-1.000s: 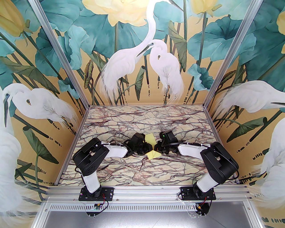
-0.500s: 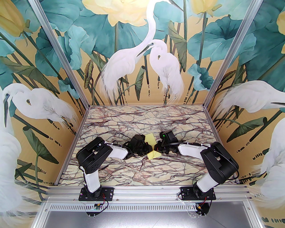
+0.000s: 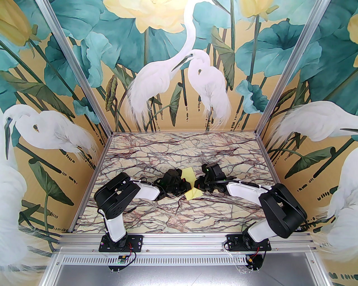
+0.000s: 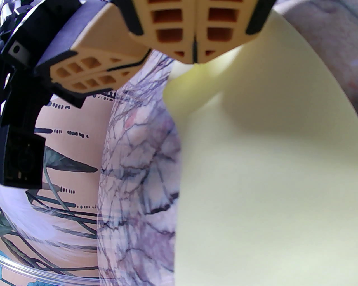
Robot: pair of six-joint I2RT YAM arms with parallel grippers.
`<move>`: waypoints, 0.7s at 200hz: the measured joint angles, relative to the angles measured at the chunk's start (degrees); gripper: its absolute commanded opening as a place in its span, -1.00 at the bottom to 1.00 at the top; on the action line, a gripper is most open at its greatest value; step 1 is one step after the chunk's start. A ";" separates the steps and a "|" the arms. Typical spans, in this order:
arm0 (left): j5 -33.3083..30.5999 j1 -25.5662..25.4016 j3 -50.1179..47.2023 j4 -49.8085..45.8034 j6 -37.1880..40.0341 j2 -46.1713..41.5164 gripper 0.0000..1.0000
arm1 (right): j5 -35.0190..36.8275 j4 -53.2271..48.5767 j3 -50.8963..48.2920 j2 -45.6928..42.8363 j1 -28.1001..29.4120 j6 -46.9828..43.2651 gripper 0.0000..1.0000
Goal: Fold a paper plane with a square sheet of paper (fold left side to right side)
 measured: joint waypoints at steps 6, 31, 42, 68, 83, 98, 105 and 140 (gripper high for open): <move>0.00 0.00 0.00 0.00 0.00 -0.07 -1.00 | -0.02 0.00 -0.46 0.04 -0.02 0.00 -1.00; 0.02 0.00 -0.02 -0.02 0.02 -0.11 -1.00 | 0.00 -0.02 -1.99 0.70 0.00 0.00 -1.00; 0.00 0.00 0.00 -0.04 0.02 -0.17 -1.00 | -0.02 -0.02 -2.12 1.14 0.00 0.00 -1.00; 0.02 0.00 -0.02 -0.04 0.04 -0.31 -0.91 | -0.02 0.24 -2.16 2.01 0.00 0.00 -1.00; 0.07 0.00 0.00 -0.02 0.26 -0.31 -0.59 | -0.02 0.72 -2.16 2.73 0.00 0.00 -1.00; 0.11 0.00 0.00 0.02 0.28 -0.31 -0.41 | -0.02 0.94 -2.16 3.43 0.00 0.00 -1.00; 0.28 0.00 0.00 0.04 0.37 -0.31 -0.41 | -0.02 0.94 -2.16 3.63 -0.02 0.00 -1.00; 0.96 -0.02 0.00 0.42 0.44 -0.24 -0.42 | -0.02 1.05 -2.16 3.72 0.00 0.00 -1.00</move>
